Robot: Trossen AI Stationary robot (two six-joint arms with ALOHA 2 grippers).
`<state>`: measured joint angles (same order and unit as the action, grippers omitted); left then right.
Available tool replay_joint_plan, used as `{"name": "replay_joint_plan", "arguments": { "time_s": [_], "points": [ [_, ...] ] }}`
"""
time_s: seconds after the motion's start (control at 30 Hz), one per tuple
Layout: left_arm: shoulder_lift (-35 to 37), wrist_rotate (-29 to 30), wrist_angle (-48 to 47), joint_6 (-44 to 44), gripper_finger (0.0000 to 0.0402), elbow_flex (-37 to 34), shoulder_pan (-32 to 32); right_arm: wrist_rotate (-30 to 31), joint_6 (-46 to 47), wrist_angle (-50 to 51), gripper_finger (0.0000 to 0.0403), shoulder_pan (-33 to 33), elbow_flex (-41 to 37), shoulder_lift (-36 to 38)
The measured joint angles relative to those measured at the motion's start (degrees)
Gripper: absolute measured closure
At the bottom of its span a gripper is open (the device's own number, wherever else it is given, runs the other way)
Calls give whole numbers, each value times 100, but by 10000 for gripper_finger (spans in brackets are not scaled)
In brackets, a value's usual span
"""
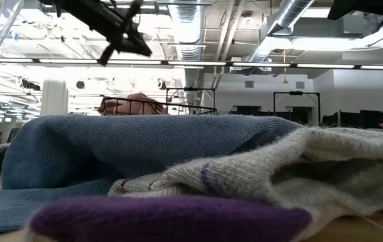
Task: Pick & Place Cloths
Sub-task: Put the pink polo shirt into the black mesh basket
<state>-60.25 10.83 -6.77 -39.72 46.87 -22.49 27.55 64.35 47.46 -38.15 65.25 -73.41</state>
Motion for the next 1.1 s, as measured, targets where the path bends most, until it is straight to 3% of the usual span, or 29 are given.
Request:
{"name": "replay_joint_plan", "arguments": {
  "time_s": [0.53,0.9,1.1],
  "points": [
    [-1969,273,-11,-152,401,0,99,-2,-43,2,75,9,0,0],
    [-2935,291,215,-1315,401,15,-168,-2,10,-4,75,7,0,0],
    [-3206,215,180,-1539,401,7,-277,-2,16,-9,75,7,0,1]
  ]
}}
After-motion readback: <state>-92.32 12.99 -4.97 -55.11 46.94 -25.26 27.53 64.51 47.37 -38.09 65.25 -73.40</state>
